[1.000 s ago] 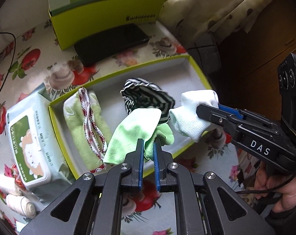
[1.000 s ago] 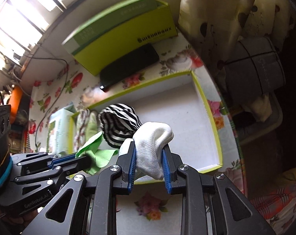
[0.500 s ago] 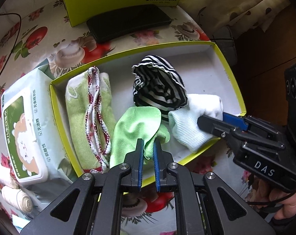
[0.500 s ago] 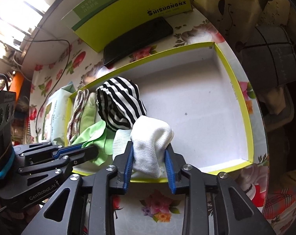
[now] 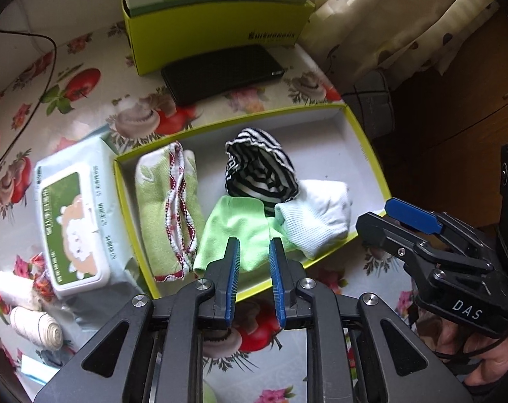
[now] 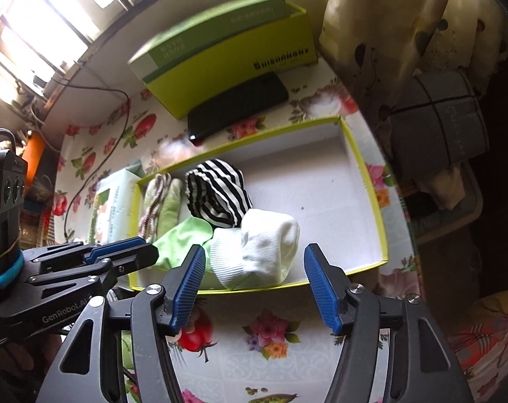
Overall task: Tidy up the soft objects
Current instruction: 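Move both open grippers back over the remaining pile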
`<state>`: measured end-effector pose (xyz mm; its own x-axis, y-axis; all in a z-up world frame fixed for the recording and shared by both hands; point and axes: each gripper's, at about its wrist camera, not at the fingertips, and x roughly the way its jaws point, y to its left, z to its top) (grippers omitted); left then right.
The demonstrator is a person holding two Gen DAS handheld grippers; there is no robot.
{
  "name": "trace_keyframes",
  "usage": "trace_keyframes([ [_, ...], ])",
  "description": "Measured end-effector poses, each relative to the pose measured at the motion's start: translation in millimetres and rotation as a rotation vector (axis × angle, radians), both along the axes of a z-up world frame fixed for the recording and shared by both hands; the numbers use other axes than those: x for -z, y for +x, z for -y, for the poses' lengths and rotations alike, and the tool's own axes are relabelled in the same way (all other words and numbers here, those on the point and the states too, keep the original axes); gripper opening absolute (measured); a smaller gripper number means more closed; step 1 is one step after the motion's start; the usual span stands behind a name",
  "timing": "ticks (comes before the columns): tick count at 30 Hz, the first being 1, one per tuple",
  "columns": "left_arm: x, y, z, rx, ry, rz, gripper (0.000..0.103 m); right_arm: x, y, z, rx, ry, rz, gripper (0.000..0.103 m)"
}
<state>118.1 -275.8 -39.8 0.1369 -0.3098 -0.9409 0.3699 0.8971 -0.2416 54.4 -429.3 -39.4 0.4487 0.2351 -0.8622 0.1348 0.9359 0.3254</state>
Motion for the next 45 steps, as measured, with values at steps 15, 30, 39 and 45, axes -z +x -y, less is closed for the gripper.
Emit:
trace_keyframes([
  [15, -40, -27, -42, -0.03, -0.043, 0.085, 0.019, -40, -20, -37, -0.031, -0.007, 0.032, 0.063],
  [30, -52, -55, -106, -0.112, -0.029, 0.126, 0.019, -54, -30, -109, -0.189, 0.005, 0.043, 0.063],
  [39, -53, -73, -138, -0.167, -0.017, 0.131, 0.019, -58, -38, -138, -0.261, 0.002, 0.044, 0.063],
  [45, -54, -83, -160, -0.204, -0.022, 0.13, 0.019, -63, -43, -158, -0.307, 0.003, 0.05, 0.063],
])
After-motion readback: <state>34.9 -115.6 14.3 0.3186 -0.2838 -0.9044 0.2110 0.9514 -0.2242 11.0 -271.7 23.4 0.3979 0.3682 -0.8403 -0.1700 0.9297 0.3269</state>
